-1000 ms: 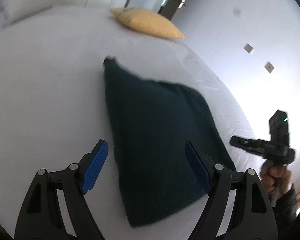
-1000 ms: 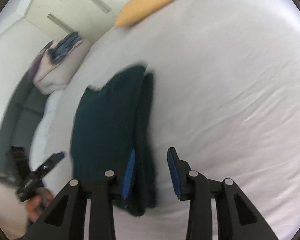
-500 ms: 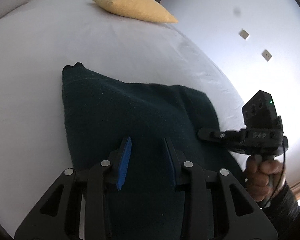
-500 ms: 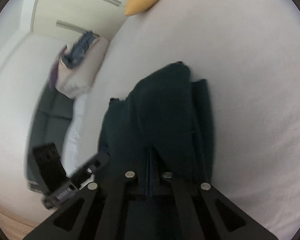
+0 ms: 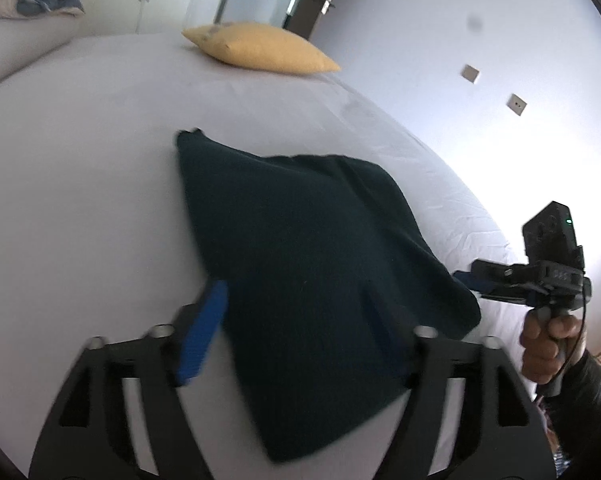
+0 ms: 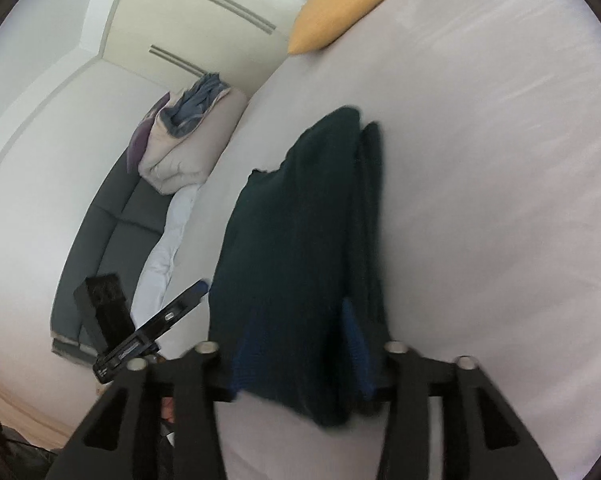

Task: Fold small clothes

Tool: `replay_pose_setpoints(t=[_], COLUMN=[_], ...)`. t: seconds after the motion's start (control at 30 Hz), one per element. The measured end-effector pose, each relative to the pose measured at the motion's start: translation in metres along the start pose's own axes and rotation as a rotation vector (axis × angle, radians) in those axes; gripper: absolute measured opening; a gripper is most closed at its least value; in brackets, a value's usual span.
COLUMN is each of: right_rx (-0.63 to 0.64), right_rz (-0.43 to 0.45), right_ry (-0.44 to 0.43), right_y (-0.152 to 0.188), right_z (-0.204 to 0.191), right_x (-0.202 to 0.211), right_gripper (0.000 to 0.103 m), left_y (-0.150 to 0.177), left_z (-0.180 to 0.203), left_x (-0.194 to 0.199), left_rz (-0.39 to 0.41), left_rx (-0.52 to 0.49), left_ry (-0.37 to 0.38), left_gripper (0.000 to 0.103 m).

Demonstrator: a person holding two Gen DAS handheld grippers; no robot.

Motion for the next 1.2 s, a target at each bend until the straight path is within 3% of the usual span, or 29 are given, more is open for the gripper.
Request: replay_pose_setpoints(t=[0.13, 0.23, 0.37, 0.43, 0.5, 0.53, 0.67, 0.83, 0.93, 1.2], right_rx=[0.008, -0.013, -0.076, -0.092, -0.1, -0.092, -0.048, -0.004, 0.028, 0.101], right_rz=[0.034, 0.053, 0.009, -0.035, -0.072, -0.075, -0.117, -0.111, -0.08, -0.083], right_ry=[0.031, 0.04, 0.024, 0.084, 0.113, 0.117, 0.175, 0.229, 0.254, 0.188], right_y=[-0.002, -0.019, -0.046, -0.051, -0.053, -0.055, -0.056, -0.055, -0.051, -0.013], right_z=[-0.004, -0.007, -0.006, 0.001, 0.005, 0.003, -0.005, -0.016, -0.032, -0.086], right_x=[0.018, 0.007, -0.033, -0.051, -0.067, -0.071, -0.085, -0.083, -0.077, -0.058], right_gripper=[0.056, 0.058, 0.064, 0.064, 0.058, 0.056, 0.039, 0.027, 0.026, 0.025], left_y=[-0.001, -0.006, -0.009, -0.007, -0.007, -0.009, -0.016, -0.02, -0.022, -0.016], left_z=[-0.013, -0.032, -0.045, -0.049, -0.049, -0.048, -0.041, -0.037, -0.029, -0.023], left_x=[0.008, 0.002, -0.034, -0.054, -0.064, -0.068, -0.073, -0.062, -0.047, 0.033], left_rz=[0.005, -0.024, -0.142, -0.208, -0.227, -0.229, -0.263, -0.267, -0.253, -0.19], left_rx=[0.057, 0.126, 0.213, 0.258, 0.289, 0.286, 0.246, 0.244, 0.243, 0.225], left_ry=[-0.025, 0.004, 0.071, 0.088, 0.112, 0.116, 0.084, 0.078, 0.071, 0.033], left_gripper=[0.079, 0.08, 0.08, 0.08, 0.076, 0.065, 0.054, 0.038, 0.035, 0.035])
Point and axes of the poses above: each gripper's, at about its wrist camera, not at the fingertips, and x roughly against the way its jaws point, z to its right, y to its underside, the point moved 2 cm from there along -x, roughly the way its jaws point, and after that the axes turned 6 degrees about -x, right-handed, at the moved point
